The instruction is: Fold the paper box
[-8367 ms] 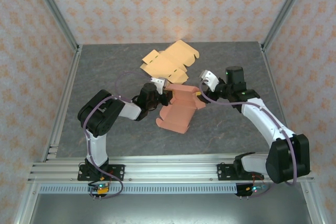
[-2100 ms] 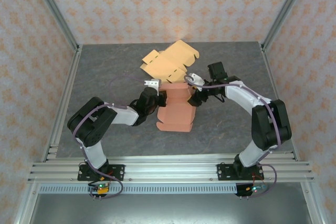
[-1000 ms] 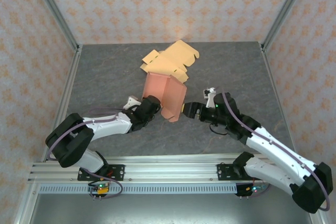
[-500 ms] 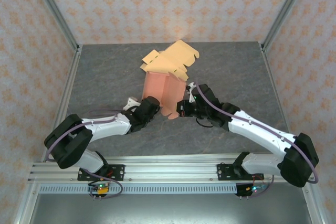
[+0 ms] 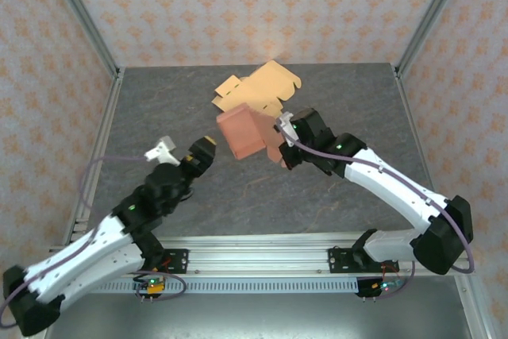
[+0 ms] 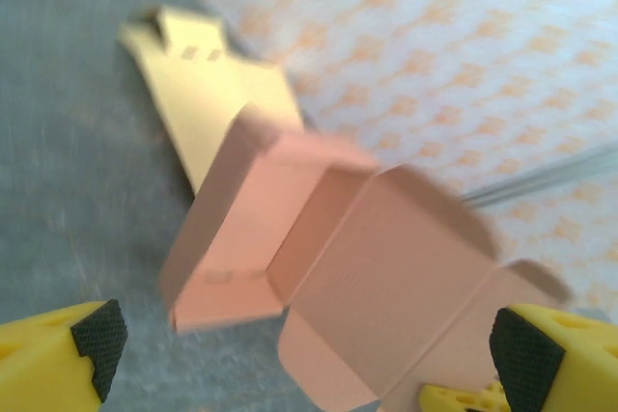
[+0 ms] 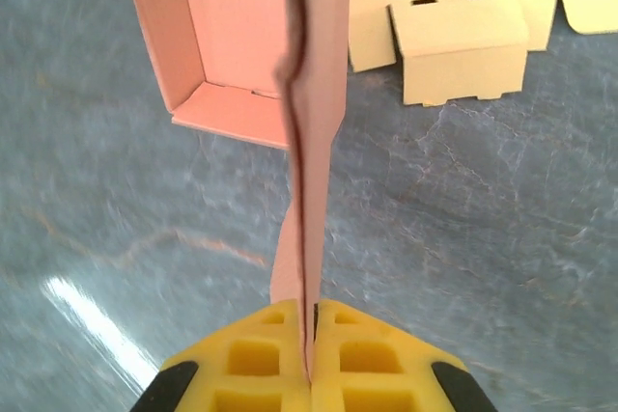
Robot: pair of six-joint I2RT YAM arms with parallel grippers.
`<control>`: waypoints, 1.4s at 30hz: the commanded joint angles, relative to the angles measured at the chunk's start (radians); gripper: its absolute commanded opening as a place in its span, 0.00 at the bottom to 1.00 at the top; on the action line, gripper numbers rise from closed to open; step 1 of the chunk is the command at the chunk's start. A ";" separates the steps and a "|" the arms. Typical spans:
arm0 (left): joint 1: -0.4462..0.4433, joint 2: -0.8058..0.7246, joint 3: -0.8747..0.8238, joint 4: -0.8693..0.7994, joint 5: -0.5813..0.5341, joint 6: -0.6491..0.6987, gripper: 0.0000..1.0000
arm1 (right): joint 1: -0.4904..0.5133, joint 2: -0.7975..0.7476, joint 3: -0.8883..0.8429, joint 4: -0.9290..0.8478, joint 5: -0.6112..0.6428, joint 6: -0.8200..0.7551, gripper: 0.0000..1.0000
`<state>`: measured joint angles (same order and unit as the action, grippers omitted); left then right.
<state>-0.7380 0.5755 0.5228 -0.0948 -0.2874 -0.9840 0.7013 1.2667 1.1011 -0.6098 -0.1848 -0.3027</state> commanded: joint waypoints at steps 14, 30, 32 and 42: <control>0.027 0.211 0.197 -0.232 0.329 0.636 1.00 | -0.059 -0.052 0.133 -0.335 0.077 -0.643 0.02; 0.288 0.284 0.105 -0.184 0.552 0.366 1.00 | 0.060 0.217 0.335 -0.379 0.188 -0.735 0.24; 0.335 0.329 0.123 -0.228 0.610 0.353 1.00 | 0.089 0.262 0.360 -0.364 0.215 -0.689 0.53; 0.359 0.264 0.188 -0.380 0.653 0.432 1.00 | -0.016 -0.017 0.177 -0.047 0.042 -0.273 0.68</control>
<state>-0.3794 0.8703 0.6521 -0.3836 0.3374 -0.5957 0.7650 1.3712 1.3231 -0.7799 -0.0620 -0.7891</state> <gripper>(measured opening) 0.998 0.674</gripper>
